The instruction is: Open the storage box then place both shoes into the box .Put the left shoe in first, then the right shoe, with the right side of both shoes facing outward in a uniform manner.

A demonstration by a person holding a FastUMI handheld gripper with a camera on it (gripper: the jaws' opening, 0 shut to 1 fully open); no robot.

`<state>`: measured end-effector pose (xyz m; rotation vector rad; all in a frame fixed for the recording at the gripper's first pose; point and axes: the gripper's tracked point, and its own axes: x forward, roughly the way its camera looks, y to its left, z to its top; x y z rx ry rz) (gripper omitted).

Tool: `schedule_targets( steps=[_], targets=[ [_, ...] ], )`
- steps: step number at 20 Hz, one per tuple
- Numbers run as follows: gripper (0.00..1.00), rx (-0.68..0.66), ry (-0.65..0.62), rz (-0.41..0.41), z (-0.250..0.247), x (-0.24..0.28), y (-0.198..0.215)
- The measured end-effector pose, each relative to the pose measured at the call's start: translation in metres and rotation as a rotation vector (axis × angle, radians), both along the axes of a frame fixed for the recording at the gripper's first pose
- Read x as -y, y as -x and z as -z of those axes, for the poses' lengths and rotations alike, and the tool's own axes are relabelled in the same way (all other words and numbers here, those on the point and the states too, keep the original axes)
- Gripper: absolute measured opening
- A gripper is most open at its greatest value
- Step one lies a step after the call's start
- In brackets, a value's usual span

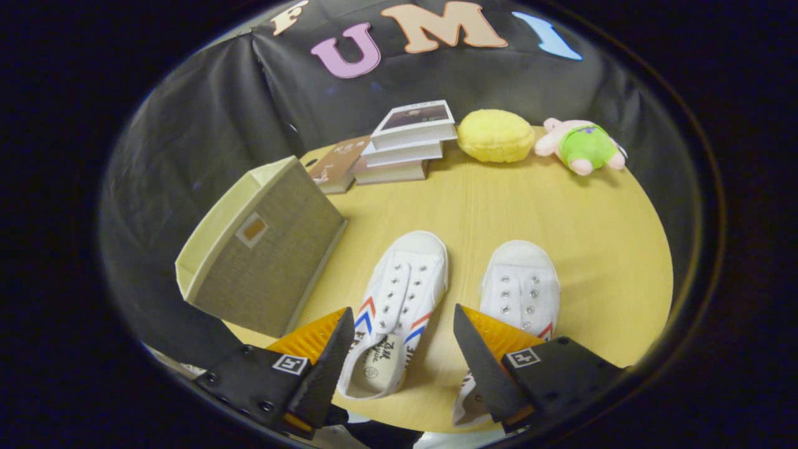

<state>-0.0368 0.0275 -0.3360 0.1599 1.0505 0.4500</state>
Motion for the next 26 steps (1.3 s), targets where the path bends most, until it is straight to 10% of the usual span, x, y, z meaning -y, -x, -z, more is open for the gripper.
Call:
schedule_targets(
  steps=[14,26],
  targets=[
    [0.73,-0.129,0.082,-0.101,0.047,-0.003,0.012],
    [0.14,-0.227,-0.003,-0.013,0.054,-0.012,0.021]
  ],
)
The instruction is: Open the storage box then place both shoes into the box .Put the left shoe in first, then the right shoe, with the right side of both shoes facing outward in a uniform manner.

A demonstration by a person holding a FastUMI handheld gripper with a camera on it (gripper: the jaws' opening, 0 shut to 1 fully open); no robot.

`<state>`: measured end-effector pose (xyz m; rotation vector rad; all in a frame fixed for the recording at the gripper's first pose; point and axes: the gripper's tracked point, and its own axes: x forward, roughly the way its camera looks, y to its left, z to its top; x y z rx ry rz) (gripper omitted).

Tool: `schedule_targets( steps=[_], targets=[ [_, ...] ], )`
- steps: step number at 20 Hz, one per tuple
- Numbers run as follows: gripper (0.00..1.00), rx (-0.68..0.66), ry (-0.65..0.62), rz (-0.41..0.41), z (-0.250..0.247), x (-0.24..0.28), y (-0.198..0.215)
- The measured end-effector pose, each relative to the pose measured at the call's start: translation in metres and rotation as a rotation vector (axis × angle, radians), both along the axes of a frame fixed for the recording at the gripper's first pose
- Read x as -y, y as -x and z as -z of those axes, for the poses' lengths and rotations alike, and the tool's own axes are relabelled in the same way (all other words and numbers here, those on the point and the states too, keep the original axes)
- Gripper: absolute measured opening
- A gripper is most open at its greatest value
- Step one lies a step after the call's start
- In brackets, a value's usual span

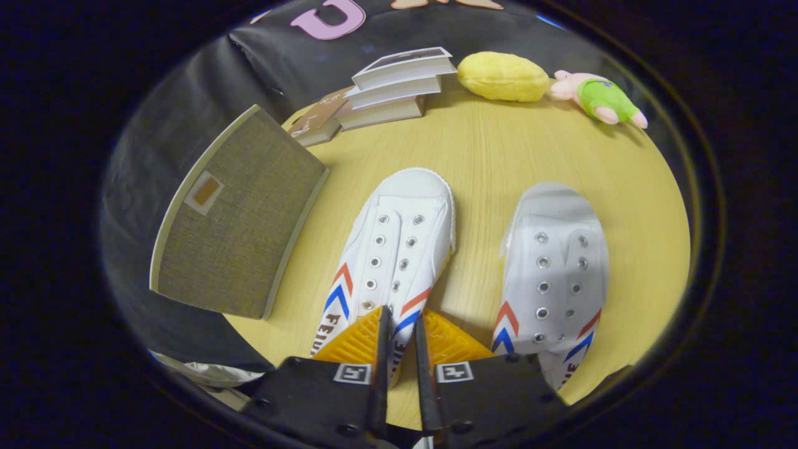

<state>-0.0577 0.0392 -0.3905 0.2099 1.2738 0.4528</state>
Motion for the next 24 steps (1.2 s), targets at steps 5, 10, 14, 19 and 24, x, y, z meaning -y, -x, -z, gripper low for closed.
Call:
schedule_targets(
  steps=[5,10,14,19,24],
  targets=[
    [0.04,-0.054,-0.013,0.104,0.0,0.0,-0.003],
    [0.04,-0.076,-0.062,0.166,-0.011,-0.004,-0.001],
    [0.04,-0.076,-0.105,0.223,-0.026,-0.005,-0.005],
    [0.04,-0.057,-0.152,0.277,-0.067,-0.01,-0.011],
    [0.03,-0.023,-0.198,0.337,-0.119,-0.022,-0.027]
  ],
)
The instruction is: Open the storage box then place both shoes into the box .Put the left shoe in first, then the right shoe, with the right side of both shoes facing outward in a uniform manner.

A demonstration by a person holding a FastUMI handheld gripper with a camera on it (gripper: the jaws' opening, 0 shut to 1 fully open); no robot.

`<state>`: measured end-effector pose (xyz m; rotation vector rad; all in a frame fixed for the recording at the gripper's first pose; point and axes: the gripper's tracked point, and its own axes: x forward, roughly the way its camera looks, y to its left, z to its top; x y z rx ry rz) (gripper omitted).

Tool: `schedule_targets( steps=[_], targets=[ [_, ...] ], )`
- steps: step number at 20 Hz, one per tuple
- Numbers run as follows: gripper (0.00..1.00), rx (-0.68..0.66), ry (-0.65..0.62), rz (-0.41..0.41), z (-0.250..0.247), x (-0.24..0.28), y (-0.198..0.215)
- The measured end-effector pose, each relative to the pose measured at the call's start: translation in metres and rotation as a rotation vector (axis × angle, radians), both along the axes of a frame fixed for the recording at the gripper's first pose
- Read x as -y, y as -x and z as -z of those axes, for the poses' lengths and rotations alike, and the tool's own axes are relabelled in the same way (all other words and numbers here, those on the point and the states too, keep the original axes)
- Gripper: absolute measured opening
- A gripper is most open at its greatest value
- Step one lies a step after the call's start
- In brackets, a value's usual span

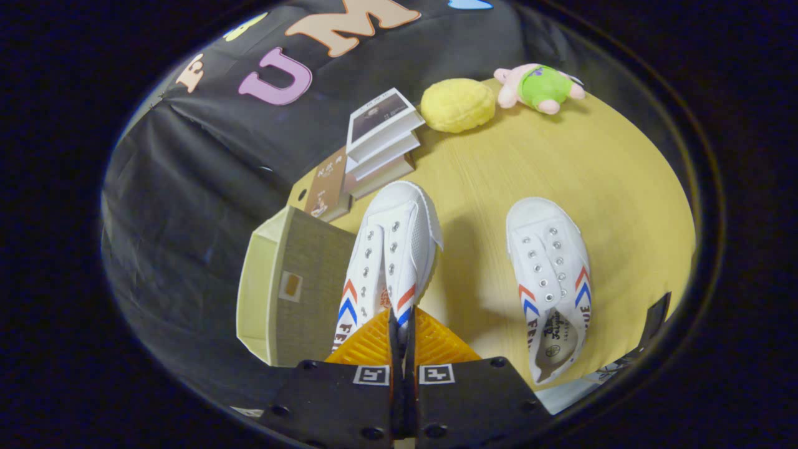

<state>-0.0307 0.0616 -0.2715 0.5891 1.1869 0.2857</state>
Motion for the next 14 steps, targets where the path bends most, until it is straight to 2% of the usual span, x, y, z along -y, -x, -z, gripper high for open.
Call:
schedule_targets(
  steps=[8,14],
  targets=[
    [0.03,0.089,-0.035,-0.021,-0.079,-0.049,-0.023],
    [0.04,0.115,-0.058,-0.088,-0.102,-0.105,-0.023]
  ],
)
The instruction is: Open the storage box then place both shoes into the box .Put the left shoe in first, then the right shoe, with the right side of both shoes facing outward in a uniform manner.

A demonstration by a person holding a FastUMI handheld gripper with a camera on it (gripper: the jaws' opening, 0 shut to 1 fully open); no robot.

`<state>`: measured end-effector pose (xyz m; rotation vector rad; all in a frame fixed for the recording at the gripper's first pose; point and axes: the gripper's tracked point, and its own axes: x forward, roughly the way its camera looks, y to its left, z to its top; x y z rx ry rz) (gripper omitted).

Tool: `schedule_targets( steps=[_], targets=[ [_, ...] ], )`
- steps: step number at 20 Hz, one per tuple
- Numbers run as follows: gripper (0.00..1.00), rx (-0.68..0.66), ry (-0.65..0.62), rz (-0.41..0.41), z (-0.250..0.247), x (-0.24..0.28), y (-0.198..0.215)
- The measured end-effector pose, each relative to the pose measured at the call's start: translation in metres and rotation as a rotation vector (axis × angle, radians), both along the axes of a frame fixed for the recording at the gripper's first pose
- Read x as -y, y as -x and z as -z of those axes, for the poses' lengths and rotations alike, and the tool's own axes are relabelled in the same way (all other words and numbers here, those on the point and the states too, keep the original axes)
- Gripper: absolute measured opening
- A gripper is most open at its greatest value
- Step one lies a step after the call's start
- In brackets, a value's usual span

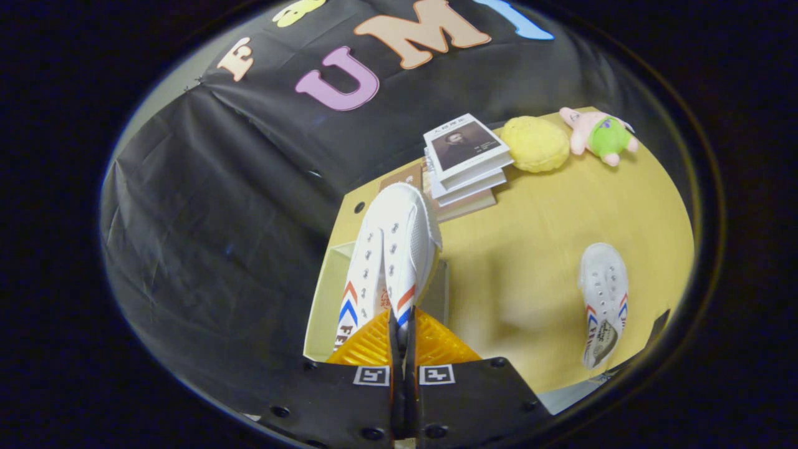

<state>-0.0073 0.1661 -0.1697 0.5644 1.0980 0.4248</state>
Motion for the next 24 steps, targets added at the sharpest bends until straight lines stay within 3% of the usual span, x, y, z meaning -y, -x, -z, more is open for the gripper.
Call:
schedule_targets(
  steps=[9,24],
  targets=[
    [0.03,-0.023,0.004,-0.068,0.012,-0.075,0.011],
    [0.04,-0.148,0.095,-0.099,0.094,-0.153,0.029]
  ],
)
